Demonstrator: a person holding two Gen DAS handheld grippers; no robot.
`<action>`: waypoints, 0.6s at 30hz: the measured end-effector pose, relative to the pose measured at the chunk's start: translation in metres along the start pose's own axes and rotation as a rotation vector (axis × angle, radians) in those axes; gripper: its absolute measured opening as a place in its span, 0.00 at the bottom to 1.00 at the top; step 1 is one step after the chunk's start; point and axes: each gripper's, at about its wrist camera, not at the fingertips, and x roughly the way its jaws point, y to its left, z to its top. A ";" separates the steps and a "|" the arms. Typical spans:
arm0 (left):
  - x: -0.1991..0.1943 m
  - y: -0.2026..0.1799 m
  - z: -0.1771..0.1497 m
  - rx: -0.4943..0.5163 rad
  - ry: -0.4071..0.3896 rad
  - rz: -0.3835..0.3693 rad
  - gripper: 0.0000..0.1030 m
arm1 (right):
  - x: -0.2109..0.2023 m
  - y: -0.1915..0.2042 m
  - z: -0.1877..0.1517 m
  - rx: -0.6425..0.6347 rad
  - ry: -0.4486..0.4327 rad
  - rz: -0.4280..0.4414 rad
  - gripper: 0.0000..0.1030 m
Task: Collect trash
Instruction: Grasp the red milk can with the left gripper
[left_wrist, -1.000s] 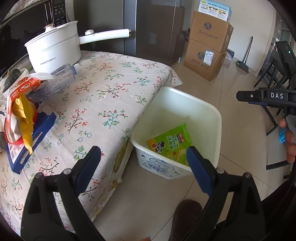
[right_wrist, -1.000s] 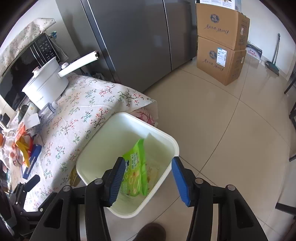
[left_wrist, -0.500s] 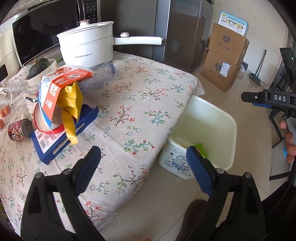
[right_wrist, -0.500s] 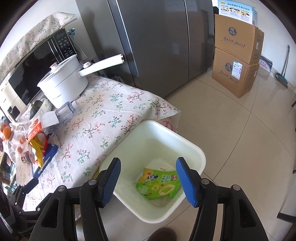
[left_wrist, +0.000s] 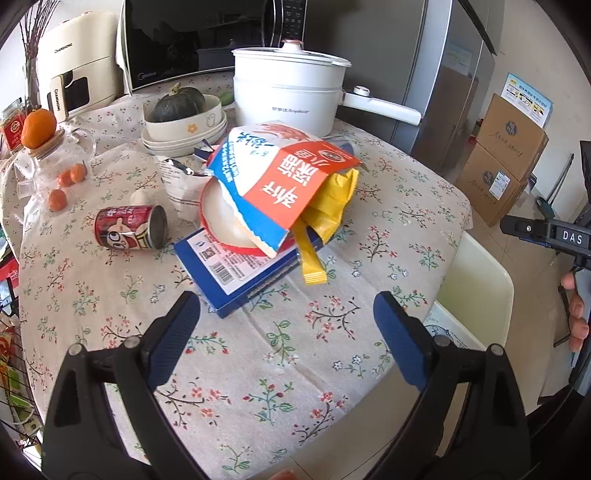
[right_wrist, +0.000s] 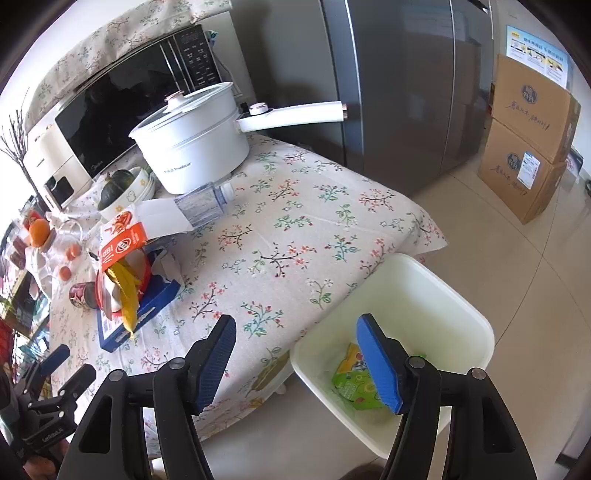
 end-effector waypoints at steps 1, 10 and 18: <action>-0.001 0.009 0.002 -0.009 -0.005 0.012 0.97 | 0.002 0.007 0.001 -0.009 -0.001 0.004 0.70; 0.022 0.101 0.023 -0.060 0.025 0.142 0.99 | 0.019 0.060 0.021 -0.055 -0.016 0.058 0.81; 0.066 0.149 0.032 -0.081 0.020 0.119 0.99 | 0.048 0.098 0.032 -0.102 0.013 0.076 0.81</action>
